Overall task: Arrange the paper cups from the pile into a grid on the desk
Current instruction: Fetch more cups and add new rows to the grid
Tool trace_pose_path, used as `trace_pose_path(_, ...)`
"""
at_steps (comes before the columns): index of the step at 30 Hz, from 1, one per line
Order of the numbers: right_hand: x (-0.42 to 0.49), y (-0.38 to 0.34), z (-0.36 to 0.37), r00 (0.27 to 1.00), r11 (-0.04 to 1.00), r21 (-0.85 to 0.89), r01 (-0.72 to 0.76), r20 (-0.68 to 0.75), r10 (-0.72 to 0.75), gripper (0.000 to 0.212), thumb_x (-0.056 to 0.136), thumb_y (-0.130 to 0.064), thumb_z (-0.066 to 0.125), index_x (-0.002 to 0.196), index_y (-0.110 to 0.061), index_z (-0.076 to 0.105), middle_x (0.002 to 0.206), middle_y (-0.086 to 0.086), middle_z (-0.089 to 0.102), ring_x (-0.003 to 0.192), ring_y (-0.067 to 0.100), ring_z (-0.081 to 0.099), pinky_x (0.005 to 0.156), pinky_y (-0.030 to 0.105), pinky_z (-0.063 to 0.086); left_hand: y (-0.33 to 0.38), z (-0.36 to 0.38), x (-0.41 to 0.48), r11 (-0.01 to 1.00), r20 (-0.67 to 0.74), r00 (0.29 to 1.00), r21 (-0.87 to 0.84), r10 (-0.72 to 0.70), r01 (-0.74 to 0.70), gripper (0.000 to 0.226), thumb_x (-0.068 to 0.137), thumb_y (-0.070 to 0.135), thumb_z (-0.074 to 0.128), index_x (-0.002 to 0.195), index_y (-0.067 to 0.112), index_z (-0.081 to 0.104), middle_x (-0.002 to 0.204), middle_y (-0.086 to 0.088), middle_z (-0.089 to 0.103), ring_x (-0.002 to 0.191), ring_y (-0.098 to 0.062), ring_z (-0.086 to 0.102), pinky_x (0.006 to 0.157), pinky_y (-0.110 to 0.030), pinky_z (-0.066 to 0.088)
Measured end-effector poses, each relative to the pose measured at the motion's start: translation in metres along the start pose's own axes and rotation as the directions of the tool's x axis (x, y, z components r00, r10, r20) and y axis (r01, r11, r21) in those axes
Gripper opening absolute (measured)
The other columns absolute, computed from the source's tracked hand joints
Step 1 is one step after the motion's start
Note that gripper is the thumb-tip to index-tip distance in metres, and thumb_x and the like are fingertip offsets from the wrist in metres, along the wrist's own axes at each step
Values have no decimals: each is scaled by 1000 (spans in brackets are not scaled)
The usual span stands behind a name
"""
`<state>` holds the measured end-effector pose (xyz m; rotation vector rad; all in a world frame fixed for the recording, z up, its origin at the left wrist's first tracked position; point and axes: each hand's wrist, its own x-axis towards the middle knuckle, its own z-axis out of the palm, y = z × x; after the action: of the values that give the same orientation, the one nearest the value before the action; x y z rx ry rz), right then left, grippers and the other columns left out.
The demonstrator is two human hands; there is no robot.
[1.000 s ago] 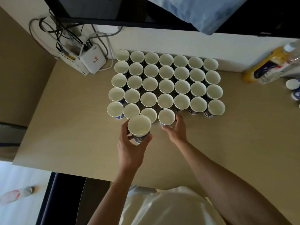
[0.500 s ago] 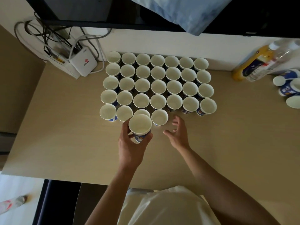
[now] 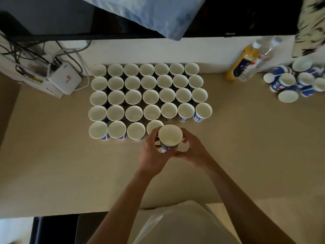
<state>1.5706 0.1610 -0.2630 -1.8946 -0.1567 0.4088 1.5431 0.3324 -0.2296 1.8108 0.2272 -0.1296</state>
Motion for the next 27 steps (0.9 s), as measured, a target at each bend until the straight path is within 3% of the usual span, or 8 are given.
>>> trace_pose_path(4,-4,4,4,996,999,41,8,-84,-5,66,63,-25,85,125,-25,60,105,-33,64,92,-7,55,77,14,39,-1,1,4,1000,70,998,30,5,-7,79,64,22,87,135,22,53,119,14,66,108,2,62,82,-18,54)
trace_pose_path(9,-2,23,8,960,993,100,-70,-262,94,70,66,-33,85,129,-24,57,113,-18,65,96,-3,58,74,9,41,-10,-7,1,997,44,997,53,-56,53,83,64,34,88,137,29,48,129,8,61,116,-7,59,89,-28,52)
trace_pose_path(12,10,39,16,916,982,117,-151,-356,184,70,64,-33,83,128,-25,56,114,-14,65,100,4,60,75,18,47,-18,-15,-5,994,14,996,59,-92,91,78,70,24,90,136,30,48,128,8,61,115,-8,59,90,-32,53)
trace_pose_path(18,37,71,35,892,975,61,-213,-396,219,67,63,-29,81,124,-23,56,112,-5,66,99,14,64,80,42,59,-30,-29,-19,990,-40,991,61,-128,131,72,73,21,89,136,24,52,124,11,63,113,-6,61,87,-30,54)
trace_pose_path(21,47,79,43,877,971,95,-219,-417,239,62,62,-23,82,119,-26,57,107,-6,67,90,13,66,81,45,59,-34,-36,-22,987,-64,988,70,-143,147,70,73,21,89,134,23,53,123,11,64,112,-5,61,87,-31,55)
trace_pose_path(27,63,88,49,855,968,142,-207,-455,249,60,59,-19,82,111,-34,57,103,-11,67,95,14,67,86,48,58,-41,-46,-26,980,-88,979,60,-183,189,65,74,20,88,130,22,55,122,10,64,111,-6,62,88,-34,56)
